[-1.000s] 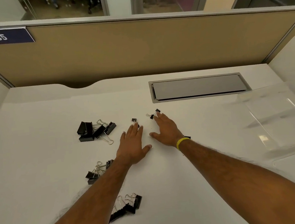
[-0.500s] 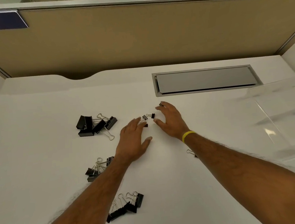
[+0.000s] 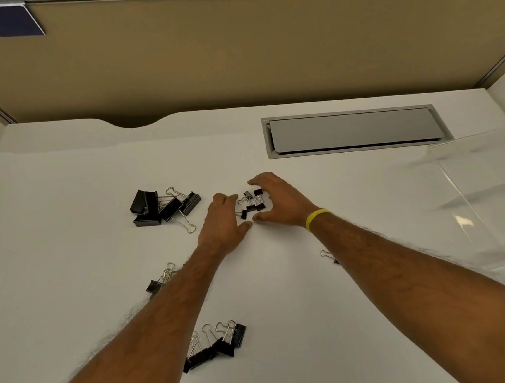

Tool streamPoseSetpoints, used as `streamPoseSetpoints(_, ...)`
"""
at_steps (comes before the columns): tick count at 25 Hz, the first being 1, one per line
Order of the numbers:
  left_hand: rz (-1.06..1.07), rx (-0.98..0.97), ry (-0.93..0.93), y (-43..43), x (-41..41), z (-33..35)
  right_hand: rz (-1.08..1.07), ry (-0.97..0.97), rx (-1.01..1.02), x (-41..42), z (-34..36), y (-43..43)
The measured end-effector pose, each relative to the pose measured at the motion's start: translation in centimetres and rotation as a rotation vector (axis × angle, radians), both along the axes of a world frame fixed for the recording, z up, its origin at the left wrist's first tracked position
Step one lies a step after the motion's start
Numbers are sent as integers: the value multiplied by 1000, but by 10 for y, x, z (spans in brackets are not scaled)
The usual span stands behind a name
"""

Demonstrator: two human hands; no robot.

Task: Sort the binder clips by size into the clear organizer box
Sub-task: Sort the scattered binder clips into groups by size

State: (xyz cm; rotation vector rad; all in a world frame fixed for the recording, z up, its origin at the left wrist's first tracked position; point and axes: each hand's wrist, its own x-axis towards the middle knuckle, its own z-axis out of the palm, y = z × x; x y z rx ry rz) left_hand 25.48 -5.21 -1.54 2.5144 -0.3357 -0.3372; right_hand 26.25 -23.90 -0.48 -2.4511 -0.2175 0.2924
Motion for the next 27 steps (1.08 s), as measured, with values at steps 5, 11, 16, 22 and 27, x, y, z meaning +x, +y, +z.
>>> streamPoseSetpoints(5, -97, -34, 183, 4, 14, 9, 16, 155, -77, 6, 11, 3)
streamPoseSetpoints(11, -140, -72, 156, 0, 14, 16, 15, 144, -15, -10, 9, 10)
streamPoseSetpoints(16, -222, -69, 123, 0, -11, 18, -23, 130, -30, -38, 11, 4)
streamPoseSetpoints(22, -252, -41, 118, -5, -57, 24, -46, 158, -43, -93, 13, 2)
streamPoseSetpoints(27, -326, 44, 151, -11, -98, 29, -63, 184, -63, -143, 18, 1)
